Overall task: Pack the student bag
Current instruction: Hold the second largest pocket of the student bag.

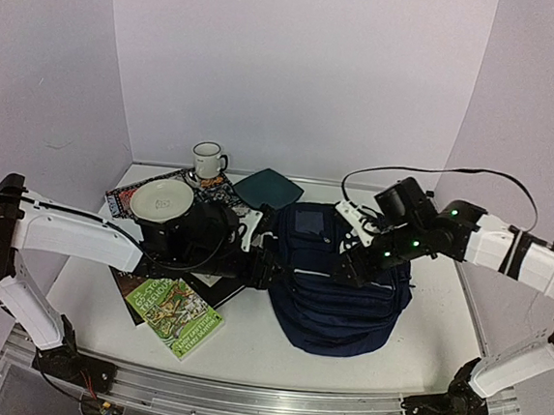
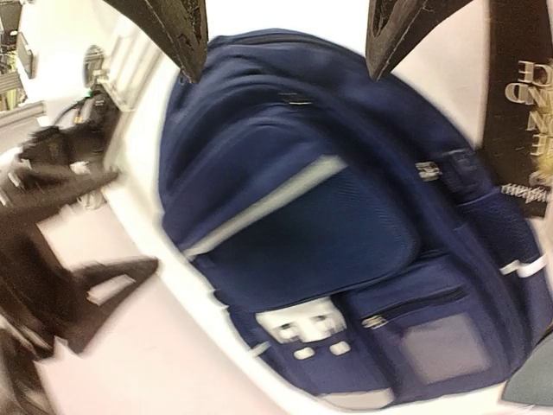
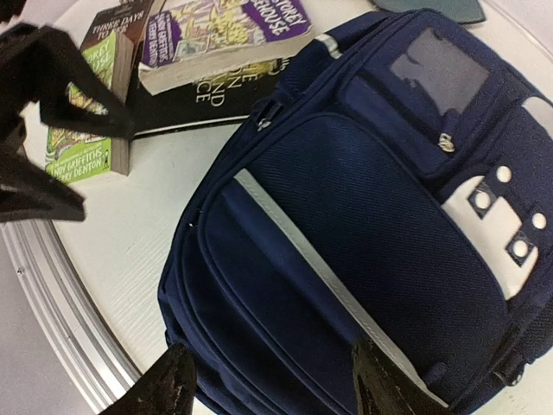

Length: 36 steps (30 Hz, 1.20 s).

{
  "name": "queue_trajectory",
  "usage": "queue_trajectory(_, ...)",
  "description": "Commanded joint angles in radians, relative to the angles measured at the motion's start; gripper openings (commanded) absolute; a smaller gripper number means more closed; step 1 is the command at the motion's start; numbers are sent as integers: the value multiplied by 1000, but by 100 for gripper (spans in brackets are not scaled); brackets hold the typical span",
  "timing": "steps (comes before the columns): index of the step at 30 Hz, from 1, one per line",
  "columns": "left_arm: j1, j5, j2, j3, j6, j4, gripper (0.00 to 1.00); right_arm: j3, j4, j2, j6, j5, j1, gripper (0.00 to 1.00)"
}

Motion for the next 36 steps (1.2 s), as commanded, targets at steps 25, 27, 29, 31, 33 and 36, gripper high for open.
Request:
queue_trajectory(25, 179, 151, 159, 35, 100, 1, 61, 178, -86, 397, -136, 262, 177, 67)
queue_trajectory(27, 181, 159, 164, 43, 106, 1, 60, 177, -91, 406, -143, 315, 177, 61)
queue_trajectory(29, 180, 167, 170, 52, 115, 0, 60, 175, -91, 408, -150, 359, 177, 48)
queue_trajectory(31, 181, 174, 175, 59, 128, 1, 59, 177, -90, 400, -153, 384, 177, 34)
queue_trajectory(33, 181, 182, 176, 67, 145, 1, 57, 176, -85, 377, -158, 392, 177, 18)
queue_trajectory(36, 180, 193, 181, 83, 181, 0, 56, 158, -60, 313, -172, 390, 177, 6)
